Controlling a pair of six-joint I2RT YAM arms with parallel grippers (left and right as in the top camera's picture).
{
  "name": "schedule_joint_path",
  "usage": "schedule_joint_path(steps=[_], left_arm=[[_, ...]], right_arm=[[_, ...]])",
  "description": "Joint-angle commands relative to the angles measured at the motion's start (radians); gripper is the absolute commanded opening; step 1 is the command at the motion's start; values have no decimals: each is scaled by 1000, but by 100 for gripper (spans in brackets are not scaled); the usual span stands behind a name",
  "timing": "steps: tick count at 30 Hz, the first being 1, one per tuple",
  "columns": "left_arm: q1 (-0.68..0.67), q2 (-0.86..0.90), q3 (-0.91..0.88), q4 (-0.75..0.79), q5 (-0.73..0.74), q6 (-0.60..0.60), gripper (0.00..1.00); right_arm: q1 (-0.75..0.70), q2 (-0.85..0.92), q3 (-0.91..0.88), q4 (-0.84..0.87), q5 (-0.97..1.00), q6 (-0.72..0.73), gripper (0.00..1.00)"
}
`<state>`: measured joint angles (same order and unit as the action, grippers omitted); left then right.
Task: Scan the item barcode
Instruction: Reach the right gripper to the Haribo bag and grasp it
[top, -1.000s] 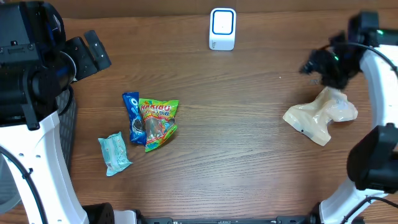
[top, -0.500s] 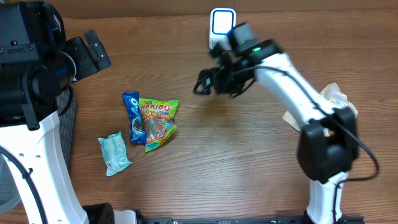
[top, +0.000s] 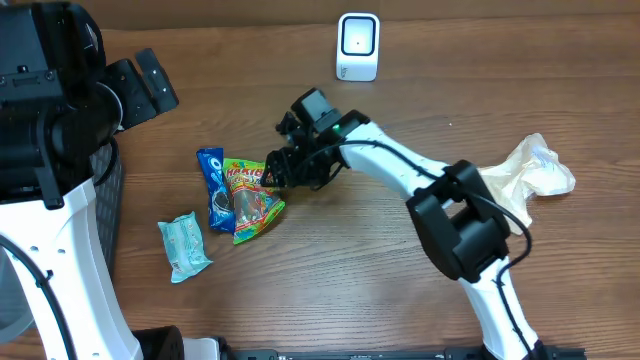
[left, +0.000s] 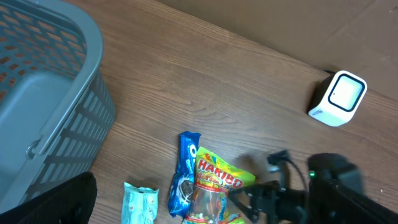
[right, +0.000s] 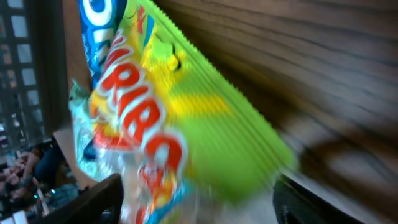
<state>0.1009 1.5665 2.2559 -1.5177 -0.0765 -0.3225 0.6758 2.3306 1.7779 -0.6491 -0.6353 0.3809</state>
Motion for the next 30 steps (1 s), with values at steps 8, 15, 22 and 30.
schedule_joint_path(steps=[8, 15, 22, 30], left_arm=[[3, -1, 2, 4, -9, -14, 100], [3, -1, 2, 4, -9, -14, 100], [3, -1, 2, 4, -9, -14, 100], [3, -1, 2, 4, -9, -14, 100]], right_arm=[[34, 51, 2, 140, 5, 44, 54], [76, 63, 2, 117, 6, 61, 45], [-34, 9, 11, 82, -118, -15, 8], [-263, -166, 13, -308, -395, -587, 4]])
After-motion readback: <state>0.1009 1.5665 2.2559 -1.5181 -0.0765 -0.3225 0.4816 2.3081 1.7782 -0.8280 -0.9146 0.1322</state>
